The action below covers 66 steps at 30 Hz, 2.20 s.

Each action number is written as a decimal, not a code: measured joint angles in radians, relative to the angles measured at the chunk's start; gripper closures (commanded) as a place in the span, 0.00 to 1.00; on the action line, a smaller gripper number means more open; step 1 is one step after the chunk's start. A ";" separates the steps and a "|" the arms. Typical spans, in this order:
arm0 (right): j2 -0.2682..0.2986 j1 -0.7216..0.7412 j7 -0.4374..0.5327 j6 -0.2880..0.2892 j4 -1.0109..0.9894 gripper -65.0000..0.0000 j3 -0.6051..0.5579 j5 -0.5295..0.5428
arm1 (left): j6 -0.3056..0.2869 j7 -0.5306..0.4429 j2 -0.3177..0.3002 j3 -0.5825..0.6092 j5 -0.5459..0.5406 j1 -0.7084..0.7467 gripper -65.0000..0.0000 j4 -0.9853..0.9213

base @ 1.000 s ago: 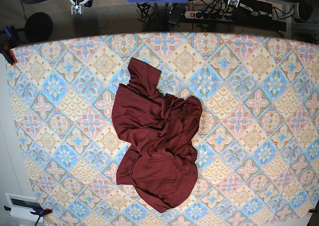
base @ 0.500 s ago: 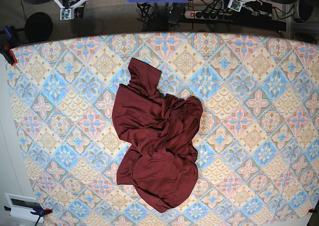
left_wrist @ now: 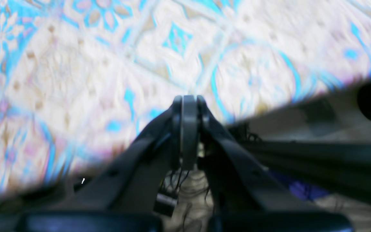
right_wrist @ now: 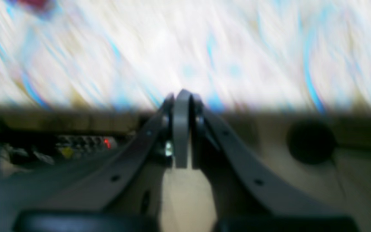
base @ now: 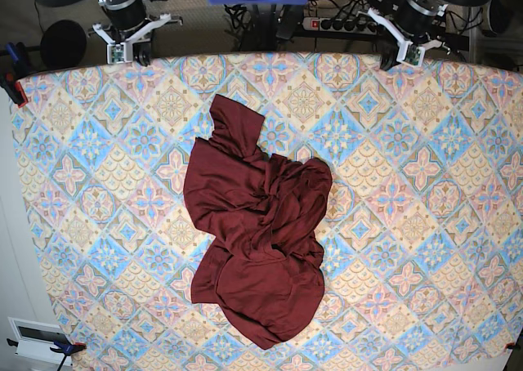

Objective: Layout the t-shirt on the table in an organized manner, then fold the t-shirt properly
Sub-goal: 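Lower both grippers onto the crumpled maroon shirt and grasp fabric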

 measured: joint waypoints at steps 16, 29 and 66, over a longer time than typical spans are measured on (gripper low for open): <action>-0.003 0.287 -0.141 -0.001 0.003 0.89 -0.312 0.003 | -0.006 0.397 0.104 0.004 -0.082 -0.544 0.87 0.006; -0.007 0.323 -0.142 -0.009 0.003 0.88 -0.356 0.002 | 0.005 0.565 0.247 0.172 -0.090 -0.909 0.71 -0.265; -0.004 0.325 -0.143 -0.008 0.002 0.88 -0.353 0.002 | -0.140 0.545 0.333 0.227 0.023 -1.061 1.00 -0.433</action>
